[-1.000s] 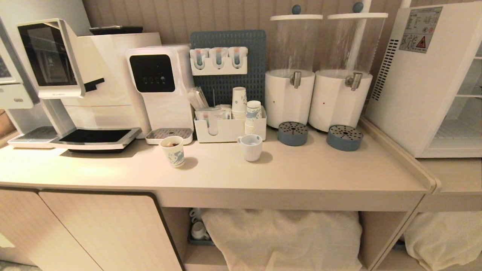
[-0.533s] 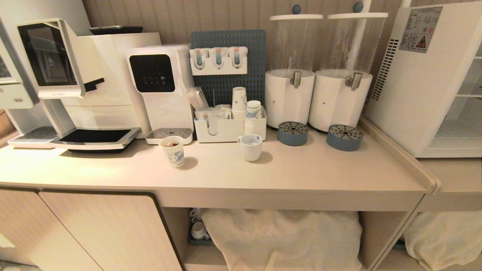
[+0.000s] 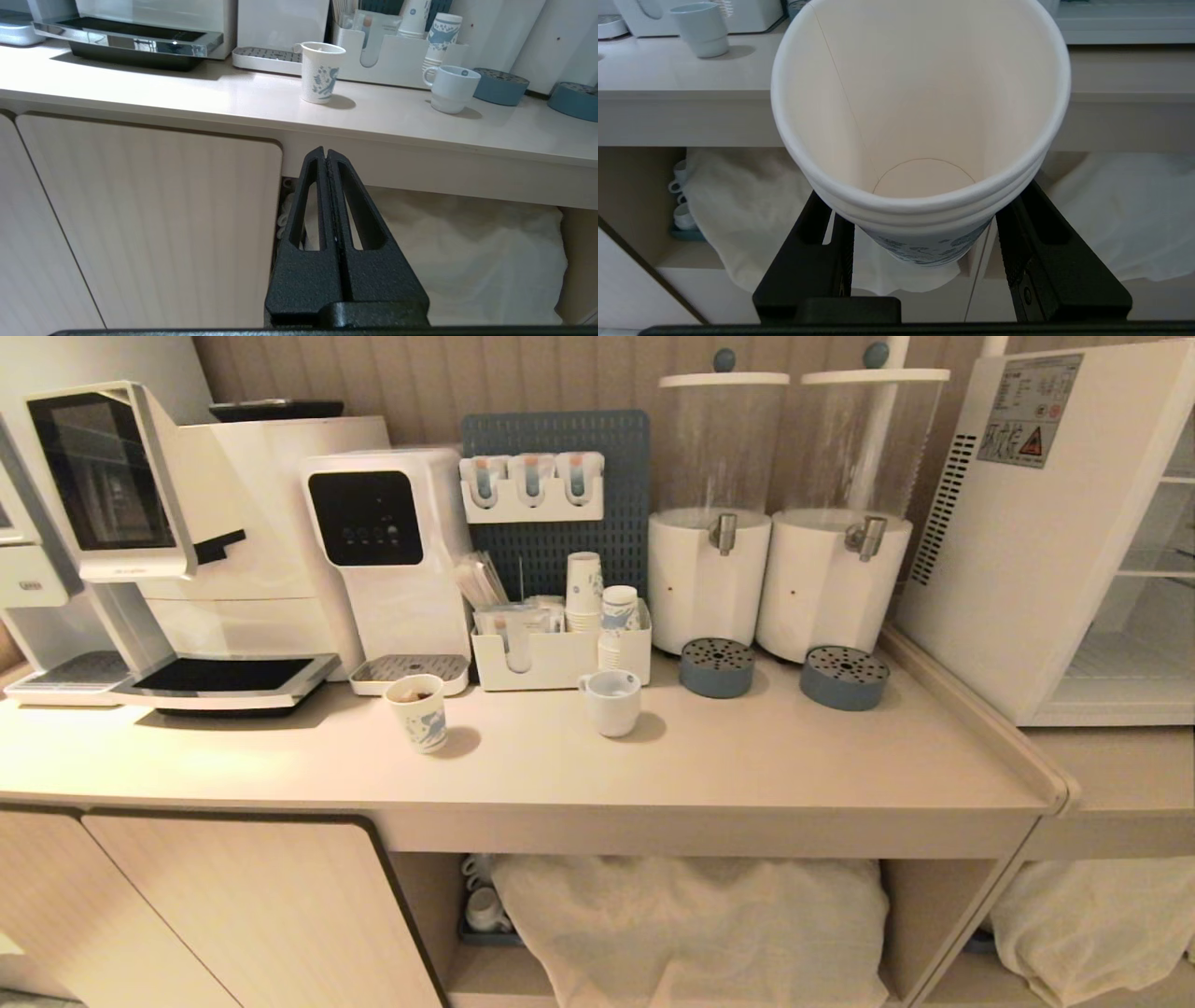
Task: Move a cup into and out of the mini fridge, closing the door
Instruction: Put the paper cup in the freezer
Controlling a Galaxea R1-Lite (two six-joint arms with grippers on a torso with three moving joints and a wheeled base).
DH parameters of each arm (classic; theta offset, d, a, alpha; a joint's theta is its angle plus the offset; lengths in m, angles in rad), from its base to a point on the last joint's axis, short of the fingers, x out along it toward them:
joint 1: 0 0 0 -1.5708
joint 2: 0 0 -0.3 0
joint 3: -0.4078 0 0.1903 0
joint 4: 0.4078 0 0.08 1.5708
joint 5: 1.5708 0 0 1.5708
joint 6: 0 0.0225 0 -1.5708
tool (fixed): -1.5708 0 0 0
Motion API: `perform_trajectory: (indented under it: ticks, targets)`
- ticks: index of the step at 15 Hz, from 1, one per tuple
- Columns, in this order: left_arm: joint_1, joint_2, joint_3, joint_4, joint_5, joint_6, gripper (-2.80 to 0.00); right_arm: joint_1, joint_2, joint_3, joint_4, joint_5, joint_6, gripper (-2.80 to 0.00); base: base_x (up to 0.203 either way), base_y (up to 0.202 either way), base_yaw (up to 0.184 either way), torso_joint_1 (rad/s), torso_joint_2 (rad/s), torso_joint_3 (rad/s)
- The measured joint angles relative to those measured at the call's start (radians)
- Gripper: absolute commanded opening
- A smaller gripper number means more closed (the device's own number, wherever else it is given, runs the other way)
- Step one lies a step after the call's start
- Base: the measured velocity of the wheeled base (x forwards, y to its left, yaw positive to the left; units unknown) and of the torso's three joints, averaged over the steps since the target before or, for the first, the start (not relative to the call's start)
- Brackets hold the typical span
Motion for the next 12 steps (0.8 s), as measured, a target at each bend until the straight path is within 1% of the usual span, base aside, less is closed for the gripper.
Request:
perform_trajectory:
  ticks: [12]
  targets:
    - [0.001,0.0,0.0,0.001,0.0,0.0,-2.8,0.0,0.0,0.0,0.0,-0.001,0.0,-2.8,0.0,-0.193,0.0,0.002,0.0,0.003]
